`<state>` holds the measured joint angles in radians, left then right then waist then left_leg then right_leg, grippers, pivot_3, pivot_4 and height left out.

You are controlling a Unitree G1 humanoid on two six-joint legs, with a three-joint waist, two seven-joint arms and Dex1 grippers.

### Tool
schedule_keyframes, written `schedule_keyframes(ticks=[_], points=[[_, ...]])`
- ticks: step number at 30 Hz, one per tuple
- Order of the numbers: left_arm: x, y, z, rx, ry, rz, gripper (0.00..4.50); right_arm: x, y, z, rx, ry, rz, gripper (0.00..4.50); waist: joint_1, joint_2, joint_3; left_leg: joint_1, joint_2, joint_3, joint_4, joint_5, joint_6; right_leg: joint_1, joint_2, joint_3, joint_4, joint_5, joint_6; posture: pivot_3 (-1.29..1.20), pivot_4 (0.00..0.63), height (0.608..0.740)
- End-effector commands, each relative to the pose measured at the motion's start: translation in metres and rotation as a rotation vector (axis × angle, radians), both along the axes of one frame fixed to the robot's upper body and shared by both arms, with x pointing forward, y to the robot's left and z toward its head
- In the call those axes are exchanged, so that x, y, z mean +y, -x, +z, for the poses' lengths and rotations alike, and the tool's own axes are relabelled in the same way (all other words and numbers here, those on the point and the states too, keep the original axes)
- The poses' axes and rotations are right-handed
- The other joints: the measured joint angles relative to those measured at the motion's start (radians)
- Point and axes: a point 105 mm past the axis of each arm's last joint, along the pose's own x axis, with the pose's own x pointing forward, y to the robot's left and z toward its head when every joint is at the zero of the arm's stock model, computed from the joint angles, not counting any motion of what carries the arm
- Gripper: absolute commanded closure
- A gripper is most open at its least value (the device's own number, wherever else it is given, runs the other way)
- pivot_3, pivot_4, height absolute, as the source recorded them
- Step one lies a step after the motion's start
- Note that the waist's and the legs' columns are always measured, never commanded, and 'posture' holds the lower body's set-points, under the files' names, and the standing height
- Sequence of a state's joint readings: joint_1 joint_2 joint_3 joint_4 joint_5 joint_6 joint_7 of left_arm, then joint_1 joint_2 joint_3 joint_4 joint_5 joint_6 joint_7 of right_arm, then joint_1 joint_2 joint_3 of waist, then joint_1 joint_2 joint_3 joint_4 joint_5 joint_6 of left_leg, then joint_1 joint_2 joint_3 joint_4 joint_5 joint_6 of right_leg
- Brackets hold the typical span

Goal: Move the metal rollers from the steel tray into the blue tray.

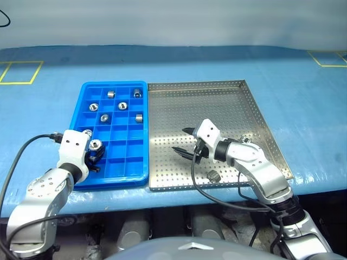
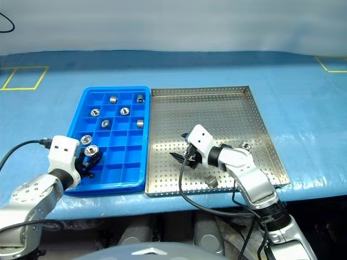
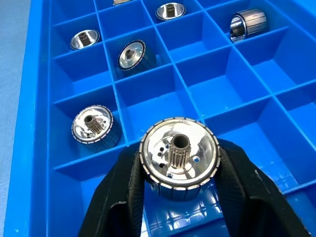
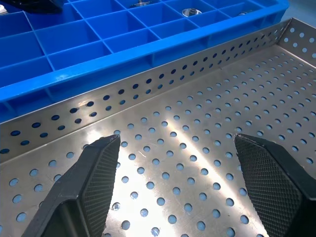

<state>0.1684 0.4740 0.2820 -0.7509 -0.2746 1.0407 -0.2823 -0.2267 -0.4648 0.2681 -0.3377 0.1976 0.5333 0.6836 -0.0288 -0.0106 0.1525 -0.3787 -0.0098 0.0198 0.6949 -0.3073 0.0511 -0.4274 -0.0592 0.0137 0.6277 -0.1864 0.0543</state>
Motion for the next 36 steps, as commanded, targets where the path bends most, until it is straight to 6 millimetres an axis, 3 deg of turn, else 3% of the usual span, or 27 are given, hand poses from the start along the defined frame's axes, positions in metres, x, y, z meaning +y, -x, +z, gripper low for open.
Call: schedule_keyframes(ticks=[1,3,11,15,17,19,23,26,30,36], points=[[0.002,-0.002,0.005,-0.034,-0.019,0.013,2.78,0.000,-0.004,0.016,-0.066,-0.021,-0.007,0.56,0.000,0.000,0.000,0.000,0.000,0.000,0.000,0.000,0.000,0.000,0.000,0.000,0.000,0.000,0.000,-0.07,0.150,0.740],[0.004,-0.002,0.005,-0.032,-0.022,0.017,2.78,0.000,-0.004,0.016,-0.067,-0.022,-0.008,0.56,0.000,0.000,0.000,0.000,0.000,0.000,0.000,0.000,0.000,0.000,0.000,0.000,0.000,0.000,0.000,-0.07,0.150,0.740],[0.009,-0.005,0.007,-0.053,-0.054,0.055,0.09,0.001,-0.006,0.018,-0.078,-0.029,-0.016,0.56,0.000,0.000,0.000,0.000,0.000,0.000,0.000,0.000,0.000,0.000,0.000,0.000,0.000,0.000,0.000,-0.08,0.150,0.740],[0.001,-0.012,0.017,-0.108,0.008,0.027,0.02,0.000,-0.005,0.020,-0.084,-0.032,-0.019,0.56,0.000,0.000,0.000,0.000,0.000,0.000,0.000,0.000,0.000,0.000,0.000,0.000,0.000,0.000,0.000,-0.08,0.150,0.740],[-0.024,-0.019,0.032,-0.188,0.087,-0.088,0.02,-0.006,-0.008,0.022,-0.096,-0.024,-0.040,0.56,0.001,0.000,0.000,0.000,0.000,0.000,0.000,0.000,0.000,0.000,-0.001,0.000,0.000,0.000,0.000,-0.10,0.150,0.740],[-0.037,-0.022,0.040,-0.223,0.123,-0.151,0.02,-0.009,-0.009,0.023,-0.102,-0.018,-0.055,0.56,0.004,-0.001,0.000,0.000,-0.001,0.000,0.000,0.000,0.000,0.000,-0.002,-0.001,0.000,0.000,0.000,-0.10,0.150,0.740],[-0.092,-0.035,0.049,-0.266,0.208,-0.395,0.02,-0.039,-0.017,0.026,-0.126,0.035,-0.168,0.56,0.003,-0.001,0.000,0.000,-0.001,0.000,0.000,0.000,0.000,0.001,-0.001,-0.001,0.000,0.000,0.000,-0.16,0.150,0.740],[-0.123,-0.045,0.047,-0.281,0.213,-0.517,0.02,-0.055,-0.015,0.030,-0.126,0.045,-0.237,0.56,-0.008,-0.001,0.000,0.000,-0.002,0.001,0.000,0.000,0.001,0.001,-0.001,0.000,-0.001,0.000,0.000,-0.21,0.150,0.740],[-0.163,-0.050,0.028,-0.206,0.223,-0.682,0.02,-0.076,-0.009,0.025,-0.109,0.082,-0.326,0.56,-0.039,0.000,0.000,0.000,-0.001,0.002,0.000,-0.001,0.002,0.001,0.001,0.001,-0.001,0.000,0.000,-0.29,0.150,0.740],[-0.186,-0.052,0.005,-0.119,0.177,-0.829,0.02,-0.087,0.000,0.015,-0.057,0.054,-0.405,0.56,-0.104,0.000,0.000,0.000,-0.001,0.003,0.000,-0.004,0.008,0.000,0.002,0.003,-0.001,0.000,0.002,-0.36,0.150,0.740]])
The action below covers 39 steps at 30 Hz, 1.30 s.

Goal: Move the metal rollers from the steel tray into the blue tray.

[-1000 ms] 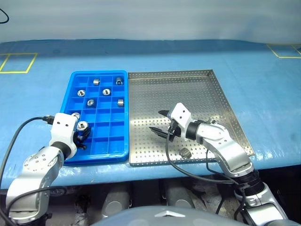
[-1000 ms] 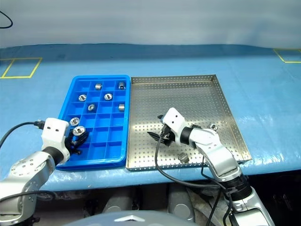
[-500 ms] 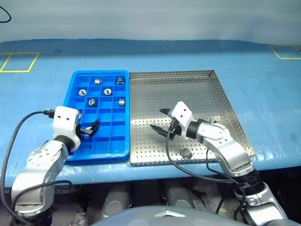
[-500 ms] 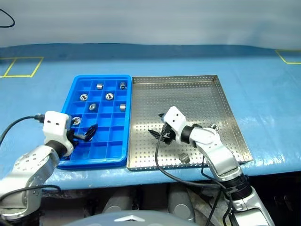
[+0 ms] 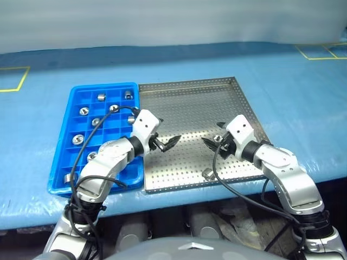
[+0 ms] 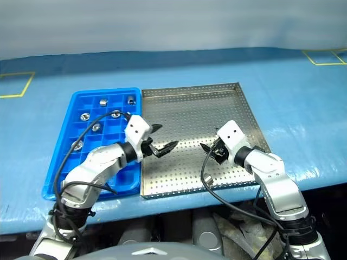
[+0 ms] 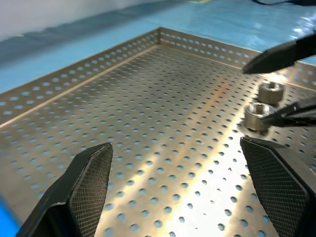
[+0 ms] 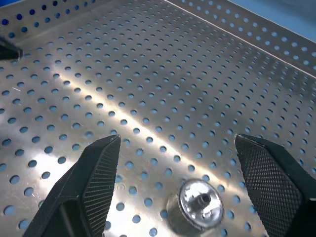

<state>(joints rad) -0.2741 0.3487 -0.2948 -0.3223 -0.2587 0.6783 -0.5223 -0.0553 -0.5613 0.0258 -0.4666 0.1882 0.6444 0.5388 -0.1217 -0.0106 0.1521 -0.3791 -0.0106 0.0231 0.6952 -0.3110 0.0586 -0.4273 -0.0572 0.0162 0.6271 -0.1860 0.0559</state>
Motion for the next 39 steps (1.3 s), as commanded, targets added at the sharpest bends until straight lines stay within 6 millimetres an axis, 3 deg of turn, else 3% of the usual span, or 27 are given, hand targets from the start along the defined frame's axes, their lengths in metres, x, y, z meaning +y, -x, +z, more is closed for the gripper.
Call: schedule_keyframes(ticks=[1,7,14,23,39], points=[[-0.009,0.000,0.008,-0.050,-0.008,-0.072,0.02,-0.003,0.002,0.010,-0.034,-0.042,-0.029,0.56,-0.022,0.000,0.000,0.000,0.000,0.000,0.000,0.000,0.000,0.000,0.000,0.000,0.000,0.000,0.000,-0.36,0.150,0.740],[-0.010,0.005,0.010,-0.073,-0.020,-0.125,0.02,0.002,-0.002,0.004,-0.001,-0.165,-0.053,0.56,-0.080,0.000,0.000,0.000,0.000,0.000,0.001,0.000,0.000,0.000,0.001,0.002,0.000,0.004,0.007,-0.34,0.150,0.740],[-0.008,0.016,0.011,-0.075,-0.009,-0.153,0.02,0.019,-0.013,-0.002,0.026,-0.208,-0.013,0.56,-0.103,0.001,0.000,0.000,0.000,0.000,0.001,0.000,0.000,0.000,0.001,0.003,0.000,0.004,0.008,-0.30,0.150,0.740],[-0.001,0.018,0.013,-0.085,-0.011,-0.115,0.02,0.028,-0.029,-0.021,0.098,-0.235,-0.019,0.56,-0.085,0.001,0.000,0.000,0.000,0.000,0.001,0.000,0.000,0.000,0.000,0.003,0.000,0.005,0.008,-0.26,0.150,0.740],[0.001,0.019,0.014,-0.084,-0.010,-0.096,0.02,0.015,-0.028,-0.044,0.168,-0.198,-0.093,0.56,-0.051,0.001,0.000,0.000,0.000,0.000,0.001,0.000,0.000,-0.001,-0.001,0.003,0.000,0.005,0.009,-0.25,0.150,0.740]])
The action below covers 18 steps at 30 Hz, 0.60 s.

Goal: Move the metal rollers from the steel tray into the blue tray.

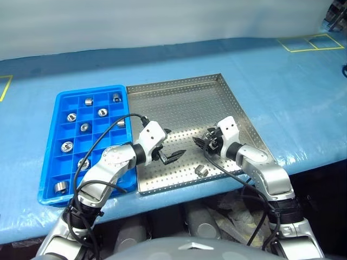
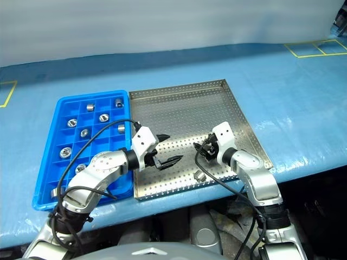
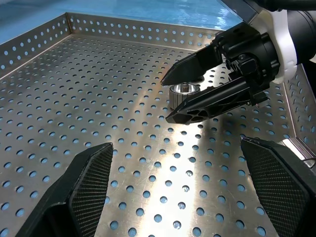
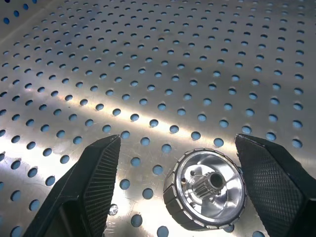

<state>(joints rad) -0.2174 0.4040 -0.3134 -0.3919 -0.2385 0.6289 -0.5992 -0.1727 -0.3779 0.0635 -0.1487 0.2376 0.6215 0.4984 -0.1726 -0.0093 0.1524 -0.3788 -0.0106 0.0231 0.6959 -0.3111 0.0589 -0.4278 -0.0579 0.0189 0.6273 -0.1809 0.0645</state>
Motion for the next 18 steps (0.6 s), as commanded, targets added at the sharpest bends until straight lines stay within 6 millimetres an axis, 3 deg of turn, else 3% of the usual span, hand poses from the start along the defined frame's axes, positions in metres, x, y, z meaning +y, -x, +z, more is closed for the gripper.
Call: schedule_keyframes(ticks=[1,9,12,16,18], points=[[-0.0001,0.0004,0.0138,-0.047,0.019,-0.004,0.02,-0.0057,0.0002,-0.0013,0.002,0.013,-0.021,0.56,0.000,0.000,0.000,0.000,0.000,0.000,0.000,0.000,0.000,0.000,0.000,0.000,0.000,0.000,0.000,-0.25,0.150,0.740],[0.0018,0.0001,0.0131,-0.044,0.018,0.002,0.02,-0.0103,0.0032,-0.0039,0.013,0.007,-0.041,0.56,0.003,0.000,0.000,0.000,0.000,0.000,0.000,0.000,0.000,0.000,0.000,0.000,0.000,0.000,0.000,-0.25,0.150,0.740],[0.0025,0.0000,0.0131,-0.044,0.016,0.003,0.00,-0.0108,0.0030,-0.0041,0.019,0.000,-0.049,1.16,0.005,0.000,0.000,0.000,0.000,0.000,0.000,0.000,0.000,0.000,0.000,0.000,0.000,0.000,0.000,-0.25,0.150,0.740],[0.0048,0.0015,0.0142,-0.048,0.012,0.004,0.00,-0.0082,0.0012,-0.0001,-0.002,0.018,-0.038,2.38,0.005,0.000,0.000,0.000,0.000,0.000,0.000,0.000,0.000,0.000,0.000,0.000,0.000,0.000,0.000,-0.25,0.150,0.740],[0.0075,0.0037,0.0150,-0.052,0.007,0.004,0.00,-0.0044,-0.0002,0.0043,-0.019,0.019,-0.025,2.38,0.003,0.000,0.000,0.000,0.000,0.000,0.000,0.000,0.000,0.000,0.001,0.000,0.000,0.000,0.000,-0.25,0.150,0.740]])
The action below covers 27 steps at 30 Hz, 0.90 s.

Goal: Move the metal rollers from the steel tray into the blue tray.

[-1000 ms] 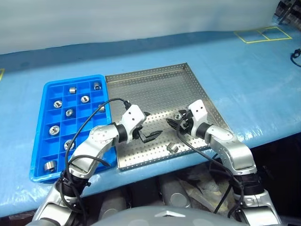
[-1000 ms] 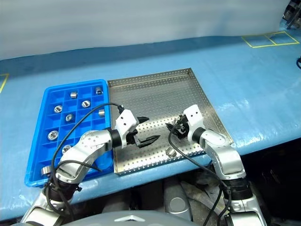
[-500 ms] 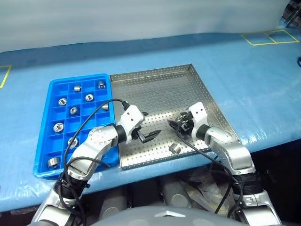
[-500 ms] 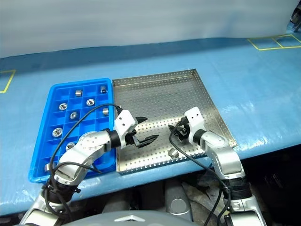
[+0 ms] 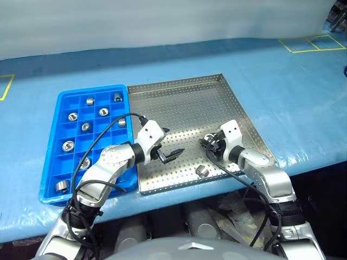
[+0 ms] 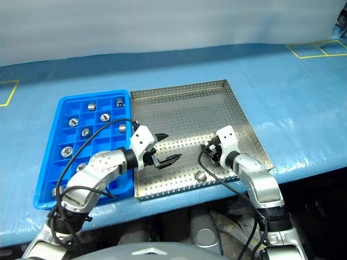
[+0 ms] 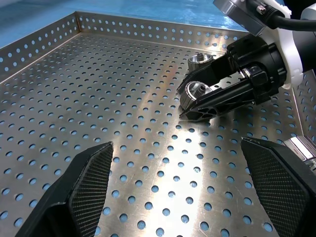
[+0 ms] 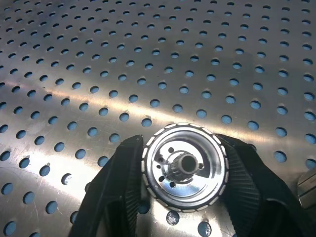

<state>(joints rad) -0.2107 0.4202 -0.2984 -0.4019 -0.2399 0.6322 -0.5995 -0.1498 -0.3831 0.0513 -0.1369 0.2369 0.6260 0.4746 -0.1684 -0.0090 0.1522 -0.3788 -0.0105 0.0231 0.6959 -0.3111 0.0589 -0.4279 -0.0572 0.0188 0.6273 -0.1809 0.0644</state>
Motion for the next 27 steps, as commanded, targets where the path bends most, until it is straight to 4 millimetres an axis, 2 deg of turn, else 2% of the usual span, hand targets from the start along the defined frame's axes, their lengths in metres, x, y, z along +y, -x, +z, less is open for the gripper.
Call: schedule_keyframes(ticks=[1,7,13,20,27], points=[[0.004,0.006,0.014,-0.048,0.014,-0.009,0.00,0.007,-0.004,0.016,-0.057,0.007,0.027,2.38,-0.002,0.000,0.000,0.000,0.000,0.000,0.000,0.000,0.000,0.000,0.000,0.000,0.000,0.000,0.000,-0.25,0.150,0.740],[0.020,0.016,0.023,-0.062,0.023,0.025,0.00,0.029,-0.010,0.045,-0.155,-0.024,0.104,2.38,-0.004,0.000,0.000,0.000,0.000,0.000,0.000,0.000,0.000,0.000,-0.002,0.000,0.000,0.000,0.000,-0.23,0.150,0.740],[0.057,0.027,0.033,-0.091,0.001,0.169,0.00,0.081,-0.014,0.083,-0.249,-0.085,0.317,2.38,0.000,0.001,0.001,0.000,0.001,-0.001,0.000,0.000,-0.001,-0.001,-0.003,0.000,0.000,0.000,-0.001,-0.15,0.150,0.740],[0.090,0.043,0.044,-0.133,-0.037,0.337,0.00,0.130,-0.023,0.099,-0.284,-0.105,0.504,2.38,0.065,0.001,0.001,0.000,0.000,-0.001,-0.001,0.000,-0.001,-0.001,-0.004,-0.002,0.000,0.000,-0.001,-0.04,0.150,0.740],[0.098,0.068,0.048,-0.131,-0.052,0.407,0.00,0.169,-0.024,0.106,-0.300,-0.127,0.673,2.38,0.135,0.001,0.002,0.000,0.000,-0.003,-0.005,0.004,-0.008,-0.002,-0.004,-0.004,-0.001,-0.002,-0.004,0.07,0.150,0.740]])
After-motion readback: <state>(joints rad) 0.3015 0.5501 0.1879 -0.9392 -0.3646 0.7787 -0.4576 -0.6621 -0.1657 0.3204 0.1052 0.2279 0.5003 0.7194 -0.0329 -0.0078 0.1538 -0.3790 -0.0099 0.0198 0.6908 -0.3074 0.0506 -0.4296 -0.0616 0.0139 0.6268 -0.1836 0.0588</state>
